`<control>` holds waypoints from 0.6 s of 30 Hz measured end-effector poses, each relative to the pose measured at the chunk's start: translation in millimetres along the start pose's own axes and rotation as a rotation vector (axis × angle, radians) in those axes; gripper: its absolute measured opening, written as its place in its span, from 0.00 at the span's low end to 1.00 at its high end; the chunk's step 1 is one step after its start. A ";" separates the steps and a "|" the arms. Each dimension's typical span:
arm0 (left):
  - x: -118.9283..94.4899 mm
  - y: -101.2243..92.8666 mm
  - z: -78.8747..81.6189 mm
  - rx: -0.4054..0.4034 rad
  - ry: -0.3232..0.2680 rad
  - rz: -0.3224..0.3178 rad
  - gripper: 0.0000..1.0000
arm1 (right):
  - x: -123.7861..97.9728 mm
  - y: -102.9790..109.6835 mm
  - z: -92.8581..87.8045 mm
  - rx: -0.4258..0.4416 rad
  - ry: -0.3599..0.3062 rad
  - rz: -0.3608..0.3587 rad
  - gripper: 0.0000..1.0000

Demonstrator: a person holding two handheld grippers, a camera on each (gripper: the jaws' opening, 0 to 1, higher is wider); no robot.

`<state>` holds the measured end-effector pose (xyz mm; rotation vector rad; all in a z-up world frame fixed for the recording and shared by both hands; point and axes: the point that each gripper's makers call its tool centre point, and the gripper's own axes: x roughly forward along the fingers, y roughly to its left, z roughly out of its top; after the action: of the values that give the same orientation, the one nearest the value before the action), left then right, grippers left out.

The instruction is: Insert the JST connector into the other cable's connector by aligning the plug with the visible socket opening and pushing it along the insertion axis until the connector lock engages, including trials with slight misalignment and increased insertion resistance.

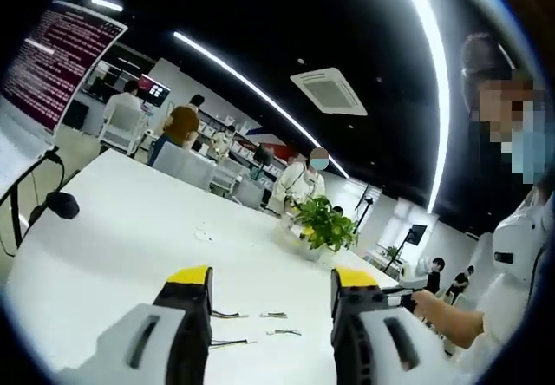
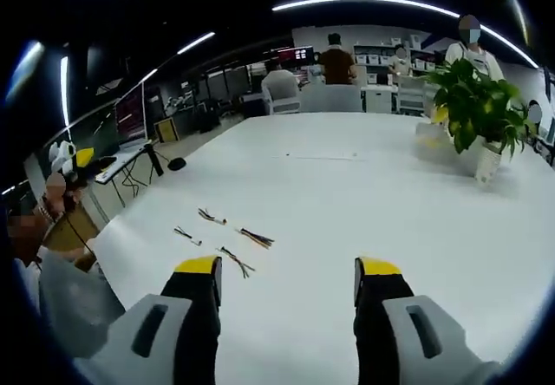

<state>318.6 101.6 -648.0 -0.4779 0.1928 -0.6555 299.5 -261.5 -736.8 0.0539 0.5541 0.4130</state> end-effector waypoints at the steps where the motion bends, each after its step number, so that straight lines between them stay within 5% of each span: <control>1: 2.3 1.5 -1.9 0.023 0.007 -0.004 0.54 | 3.2 2.1 1.7 -0.003 -0.003 0.006 0.60; 5: 9.6 3.4 -9.4 0.066 0.053 -0.020 0.57 | 13.7 5.6 6.0 -0.023 0.001 0.021 0.59; 18: 36.2 14.5 -4.1 0.075 0.055 -0.077 0.66 | 43.9 -3.6 24.1 -0.050 -0.004 0.044 0.58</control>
<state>353.4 87.4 -659.4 -0.3970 0.2018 -0.7490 347.2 -246.1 -738.8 0.0194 0.5392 0.4695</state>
